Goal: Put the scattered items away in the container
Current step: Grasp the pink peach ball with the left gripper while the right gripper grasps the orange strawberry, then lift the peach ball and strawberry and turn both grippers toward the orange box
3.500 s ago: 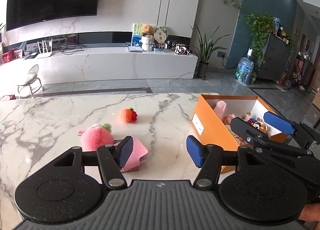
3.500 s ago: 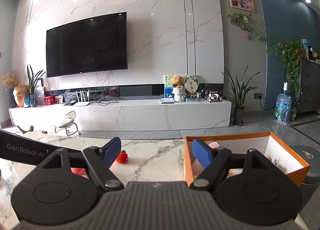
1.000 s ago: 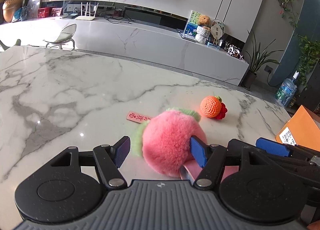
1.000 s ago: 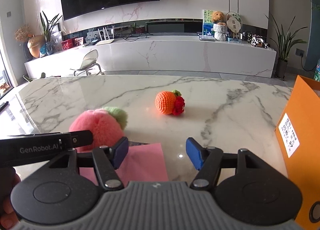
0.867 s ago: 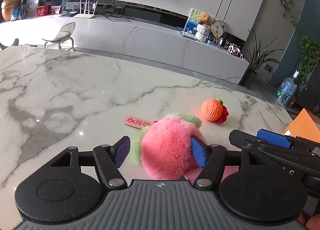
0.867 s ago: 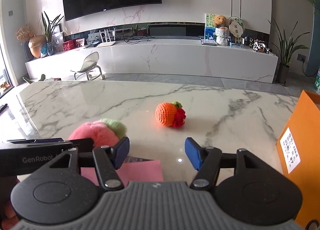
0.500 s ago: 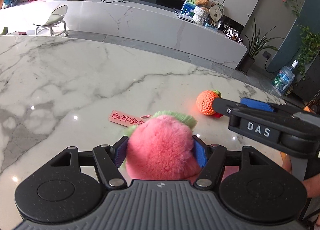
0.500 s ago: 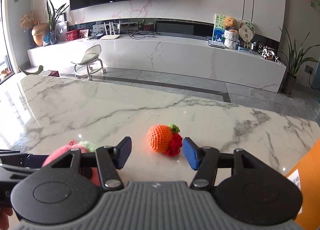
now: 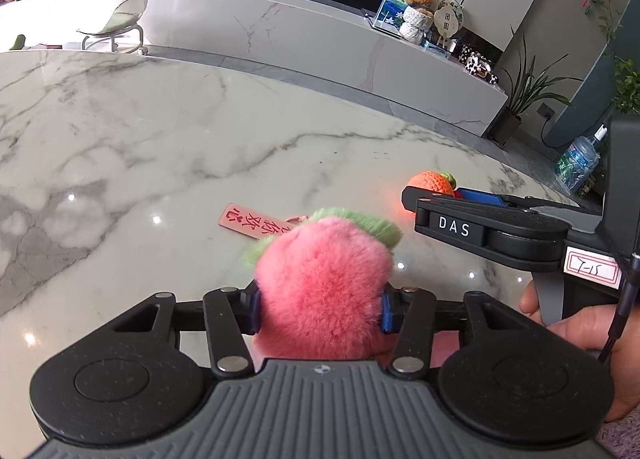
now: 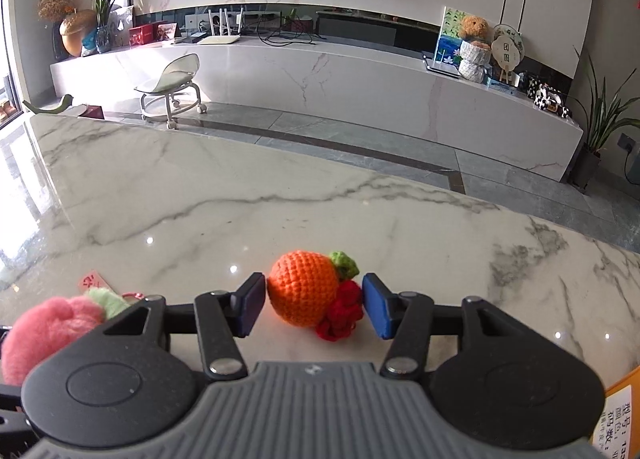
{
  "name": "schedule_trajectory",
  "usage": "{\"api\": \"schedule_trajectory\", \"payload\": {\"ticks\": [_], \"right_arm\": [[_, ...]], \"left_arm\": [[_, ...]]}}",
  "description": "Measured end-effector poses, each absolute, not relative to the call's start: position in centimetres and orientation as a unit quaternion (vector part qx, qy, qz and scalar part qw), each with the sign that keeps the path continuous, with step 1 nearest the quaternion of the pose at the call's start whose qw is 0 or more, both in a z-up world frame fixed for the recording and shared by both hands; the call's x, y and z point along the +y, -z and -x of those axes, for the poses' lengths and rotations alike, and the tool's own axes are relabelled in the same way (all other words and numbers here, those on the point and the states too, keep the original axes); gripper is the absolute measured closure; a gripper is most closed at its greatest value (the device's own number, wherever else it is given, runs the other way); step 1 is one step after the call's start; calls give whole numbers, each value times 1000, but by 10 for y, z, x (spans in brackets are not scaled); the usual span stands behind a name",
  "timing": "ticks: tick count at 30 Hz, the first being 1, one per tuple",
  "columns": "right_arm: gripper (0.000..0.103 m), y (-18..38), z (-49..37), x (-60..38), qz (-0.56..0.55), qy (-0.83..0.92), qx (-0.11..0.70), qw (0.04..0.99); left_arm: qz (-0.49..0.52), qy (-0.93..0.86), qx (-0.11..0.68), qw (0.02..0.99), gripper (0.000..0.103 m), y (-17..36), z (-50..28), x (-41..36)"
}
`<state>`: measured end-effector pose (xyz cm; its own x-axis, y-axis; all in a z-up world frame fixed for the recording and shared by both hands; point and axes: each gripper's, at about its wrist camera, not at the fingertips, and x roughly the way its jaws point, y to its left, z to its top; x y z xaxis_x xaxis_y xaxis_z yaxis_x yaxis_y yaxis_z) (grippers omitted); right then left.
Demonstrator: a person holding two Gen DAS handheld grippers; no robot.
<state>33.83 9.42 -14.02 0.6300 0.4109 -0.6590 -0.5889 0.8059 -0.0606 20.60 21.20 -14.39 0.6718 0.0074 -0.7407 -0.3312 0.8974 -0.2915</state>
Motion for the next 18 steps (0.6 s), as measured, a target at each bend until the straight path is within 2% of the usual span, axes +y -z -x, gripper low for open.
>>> {"api": "schedule_trajectory", "payload": {"ticks": [9, 18], "right_arm": [[51, 130, -316, 80, 124, -283, 315, 898], [51, 93, -262, 53, 107, -286, 283, 909]], "left_arm": [[216, -117, 386, 889, 52, 135, -190, 215], [212, -138, 365, 896, 53, 110, -158, 218]]}}
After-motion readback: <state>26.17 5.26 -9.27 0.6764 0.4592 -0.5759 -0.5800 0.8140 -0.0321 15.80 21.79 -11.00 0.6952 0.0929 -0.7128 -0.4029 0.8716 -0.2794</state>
